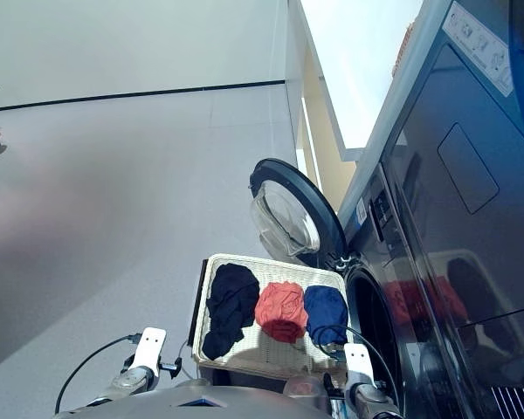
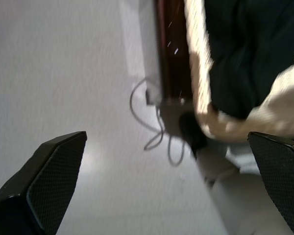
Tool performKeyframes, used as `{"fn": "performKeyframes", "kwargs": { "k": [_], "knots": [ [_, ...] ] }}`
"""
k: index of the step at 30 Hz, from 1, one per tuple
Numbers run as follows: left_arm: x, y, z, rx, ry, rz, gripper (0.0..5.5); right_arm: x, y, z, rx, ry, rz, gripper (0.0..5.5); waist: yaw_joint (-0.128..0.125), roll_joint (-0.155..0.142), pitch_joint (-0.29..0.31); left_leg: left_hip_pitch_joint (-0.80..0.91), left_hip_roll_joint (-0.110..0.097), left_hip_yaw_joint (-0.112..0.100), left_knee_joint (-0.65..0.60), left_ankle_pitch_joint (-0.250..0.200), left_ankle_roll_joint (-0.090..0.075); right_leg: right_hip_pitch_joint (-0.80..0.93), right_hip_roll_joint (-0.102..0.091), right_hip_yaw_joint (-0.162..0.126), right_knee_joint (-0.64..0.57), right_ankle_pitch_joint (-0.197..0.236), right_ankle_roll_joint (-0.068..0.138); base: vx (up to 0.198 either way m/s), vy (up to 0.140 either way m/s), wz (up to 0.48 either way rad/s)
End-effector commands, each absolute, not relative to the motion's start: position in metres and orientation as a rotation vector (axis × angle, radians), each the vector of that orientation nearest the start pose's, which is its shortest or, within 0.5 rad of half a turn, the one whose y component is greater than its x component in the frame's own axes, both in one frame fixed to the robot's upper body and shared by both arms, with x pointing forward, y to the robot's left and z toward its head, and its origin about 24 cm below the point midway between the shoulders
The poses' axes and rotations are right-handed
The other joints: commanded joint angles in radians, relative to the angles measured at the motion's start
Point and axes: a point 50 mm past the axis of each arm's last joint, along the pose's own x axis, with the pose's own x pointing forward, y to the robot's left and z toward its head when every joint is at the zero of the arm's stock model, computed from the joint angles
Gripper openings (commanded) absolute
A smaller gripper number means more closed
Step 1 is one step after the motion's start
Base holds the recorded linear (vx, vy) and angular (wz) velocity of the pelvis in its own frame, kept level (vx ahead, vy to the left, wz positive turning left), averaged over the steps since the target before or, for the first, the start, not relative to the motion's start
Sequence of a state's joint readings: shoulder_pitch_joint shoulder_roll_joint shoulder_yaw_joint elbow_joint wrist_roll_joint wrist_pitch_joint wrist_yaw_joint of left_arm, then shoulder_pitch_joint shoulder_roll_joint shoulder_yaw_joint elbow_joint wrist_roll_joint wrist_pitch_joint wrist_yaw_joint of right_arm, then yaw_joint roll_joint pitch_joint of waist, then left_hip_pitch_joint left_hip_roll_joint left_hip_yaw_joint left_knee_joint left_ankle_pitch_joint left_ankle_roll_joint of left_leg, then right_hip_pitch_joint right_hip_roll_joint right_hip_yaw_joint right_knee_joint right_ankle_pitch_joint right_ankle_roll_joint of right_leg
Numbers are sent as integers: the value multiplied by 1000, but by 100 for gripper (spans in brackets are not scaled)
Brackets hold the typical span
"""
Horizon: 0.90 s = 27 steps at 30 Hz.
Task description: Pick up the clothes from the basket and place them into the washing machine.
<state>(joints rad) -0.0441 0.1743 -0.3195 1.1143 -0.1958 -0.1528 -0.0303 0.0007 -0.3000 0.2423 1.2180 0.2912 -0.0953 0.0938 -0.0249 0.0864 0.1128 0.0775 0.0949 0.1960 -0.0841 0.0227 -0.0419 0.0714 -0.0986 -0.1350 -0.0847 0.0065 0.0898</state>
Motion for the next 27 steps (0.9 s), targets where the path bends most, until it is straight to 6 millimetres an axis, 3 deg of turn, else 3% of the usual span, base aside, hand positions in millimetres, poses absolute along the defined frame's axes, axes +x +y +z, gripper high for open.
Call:
{"fn": "performKeyframes", "kwargs": {
  "k": [1, 2, 3, 6, 11, 13, 14, 16, 17, 18, 20, 21, 22, 24, 27],
  "knots": [
    [204, 176, -112, 140, 666, -114, 550, 154, -225, -138, -154, 921, -8, 550, -1, -112, 51, 18, -3, 37, -3, -12, -26, 13, -143, 7, -3, 69, 100, -121, 10, -18],
    [221, 169, -94, 106, 551, -125, 550, 172, -218, -126, -167, 810, 38, 550, -4, -112, 72, 5, -2, 35, -3, -4, -26, -2, -141, 13, -3, 75, 100, -98, 4, -23],
    [221, 169, -94, 106, 552, -125, 550, 171, -218, -126, -167, 811, 38, 550, -4, -112, 72, 5, -1, 35, -3, -4, -26, -2, -141, 13, -3, 75, 100, -89, -2, -7],
    [243, 160, -69, 64, 421, -136, 550, 199, -211, -105, -189, 675, 65, 550, -8, -113, 109, -26, 1, 29, -3, 12, -27, -31, -138, 16, -3, 86, 99, -99, -9, 3],
    [268, 145, -29, 133, 230, -204, 550, 233, -190, -50, -152, 357, 138, 550, -17, -119, 165, -90, 6, 14, -3, 38, -28, -92, -129, 24, -2, 102, 97, -87, -24, 17],
    [279, 137, -14, 157, 160, -208, 550, 243, -184, -28, -115, 239, 129, 550, -24, -123, 192, -124, 11, 9, -3, 50, -28, -126, -125, 32, 1, 109, 94, -66, -30, 23],
    [280, 137, -14, 157, 160, -208, 550, 243, -184, -27, -115, 239, 129, 550, -23, -123, 191, -125, 11, 9, -3, 50, -28, -128, -125, 32, 1, 109, 94, -52, -17, 31],
    [290, 131, 1, 165, 90, -193, 550, 254, -173, -1, -31, 107, 138, 550, -30, -128, 226, -165, 13, 9, 5, 61, -30, -168, -119, 50, 6, 116, 89, -65, -19, 21],
    [290, 131, 1, 166, 90, -193, 550, 254, -173, -1, -31, 106, 137, 550, -29, -128, 225, -167, 13, 9, 6, 61, -30, -170, -119, 51, 6, 116, 89, -81, -43, -8],
    [296, 126, 7, 177, 63, -178, 550, 260, -165, 14, -5, 36, 156, 550, -32, -138, 253, -207, 15, 7, 46, 58, -32, -195, -120, 63, 13, 119, 84, 0, 0, 0],
    [300, 122, 12, 179, 45, -177, 550, 265, -159, 25, -4, -13, 174, 550, -35, -144, 268, -244, 16, 2, 89, 47, -33, -220, -120, 70, 27, 122, 81, -64, -60, -19],
    [305, 119, 17, 184, 26, -168, 550, 269, -152, 39, 7, -81, 195, 550, -39, -156, 286, -278, 18, -6, 123, 38, -35, -244, -112, 86, 42, 119, 74, -52, -67, -7],
    [305, 119, 18, 185, 26, -168, 550, 269, -152, 39, 7, -81, 195, 550, -39, -156, 284, -283, 19, -7, 127, 36, -35, -247, -111, 86, 44, 119, 74, -47, -81, -5],
    [312, 116, 24, 195, 2, -150, 550, 273, -141, 59, 15, -170, 234, 550, -43, -171, 310, -327, 30, -15, 189, 11, -38, -289, -98, 109, 88, 106, 62, -34, -53, -82],
    [318, 115, 32, 201, -22, -136, 550, 276, -130, 76, 12, -245, 276, 550, -48, -179, 331, -361, 38, -20, 230, -2, -39, -332, -86, 122, 135, 90, 55, -41, -16, -52]
  ]
}}
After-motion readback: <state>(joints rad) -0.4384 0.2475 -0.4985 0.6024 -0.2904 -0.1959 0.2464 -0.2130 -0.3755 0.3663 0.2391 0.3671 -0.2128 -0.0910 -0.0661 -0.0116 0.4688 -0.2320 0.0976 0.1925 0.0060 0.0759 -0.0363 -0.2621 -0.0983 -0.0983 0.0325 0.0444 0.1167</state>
